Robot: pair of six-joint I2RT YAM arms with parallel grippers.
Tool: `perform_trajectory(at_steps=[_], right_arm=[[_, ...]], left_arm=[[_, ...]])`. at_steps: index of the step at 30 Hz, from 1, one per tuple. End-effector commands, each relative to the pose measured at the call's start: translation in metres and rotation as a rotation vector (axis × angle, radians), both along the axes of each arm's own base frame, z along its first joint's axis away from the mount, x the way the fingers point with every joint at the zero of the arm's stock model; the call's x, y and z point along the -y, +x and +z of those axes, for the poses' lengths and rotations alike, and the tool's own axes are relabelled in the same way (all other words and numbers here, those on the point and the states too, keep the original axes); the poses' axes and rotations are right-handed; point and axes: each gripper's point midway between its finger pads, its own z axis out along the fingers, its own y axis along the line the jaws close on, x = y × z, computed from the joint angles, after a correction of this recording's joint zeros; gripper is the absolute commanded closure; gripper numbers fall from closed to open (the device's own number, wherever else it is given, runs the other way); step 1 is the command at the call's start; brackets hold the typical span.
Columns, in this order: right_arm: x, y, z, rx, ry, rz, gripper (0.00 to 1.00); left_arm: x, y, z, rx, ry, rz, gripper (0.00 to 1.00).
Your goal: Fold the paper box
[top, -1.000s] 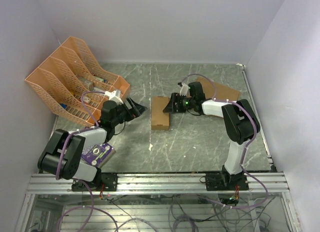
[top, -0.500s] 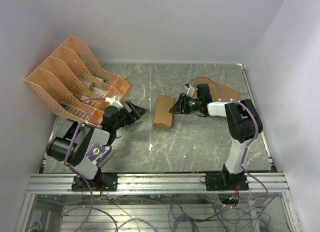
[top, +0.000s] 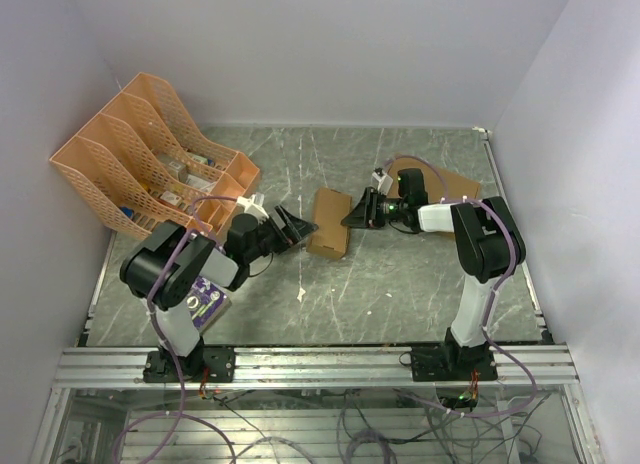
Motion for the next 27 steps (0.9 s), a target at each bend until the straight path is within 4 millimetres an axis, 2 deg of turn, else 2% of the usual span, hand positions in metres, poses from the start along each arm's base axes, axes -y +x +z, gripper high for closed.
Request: perform_trajectory(at_steps=[1, 5, 10, 12, 14, 17, 21, 23, 25, 27], right_arm=[[0.014, -0.013, -0.038, -0.099, -0.071, -0.031, 0.64], [0.013, -0.013, -0.038, -0.101, -0.068, -0.027, 0.64], [0.014, -0.012, -0.037, -0.094, -0.066, -0.023, 0.64], [0.012, -0.012, -0.034, -0.087, -0.061, -0.016, 0.63], [0.013, -0.01, -0.029, -0.069, -0.055, -0.01, 0.6], [0.016, -0.003, -0.017, -0.02, -0.055, 0.0, 0.49], [0.033, 0.013, 0.015, 0.081, -0.046, -0.025, 0.37], [0.045, 0.018, 0.036, 0.134, -0.032, -0.032, 0.35], [0.06, 0.028, 0.072, 0.241, -0.019, -0.04, 0.34], [0.078, 0.035, 0.106, 0.357, -0.032, -0.04, 0.33]], left_arm=[[0.014, 0.013, 0.02, 0.087, -0.025, -0.017, 0.0], [0.021, 0.012, 0.008, 0.064, -0.026, -0.044, 0.0], [0.035, 0.008, 0.004, 0.056, -0.053, -0.08, 0.03], [0.039, 0.009, 0.006, 0.064, -0.056, -0.087, 0.08], [0.041, 0.01, 0.01, 0.078, -0.058, -0.091, 0.22], [0.039, 0.011, 0.016, 0.101, -0.054, -0.078, 0.4], [0.034, 0.01, 0.029, 0.142, -0.009, -0.071, 0.45], [0.029, 0.01, 0.045, 0.175, 0.027, -0.072, 0.45], [0.022, 0.011, 0.055, 0.177, 0.117, -0.074, 0.45], [0.004, 0.016, 0.063, 0.2, 0.338, -0.074, 0.45]])
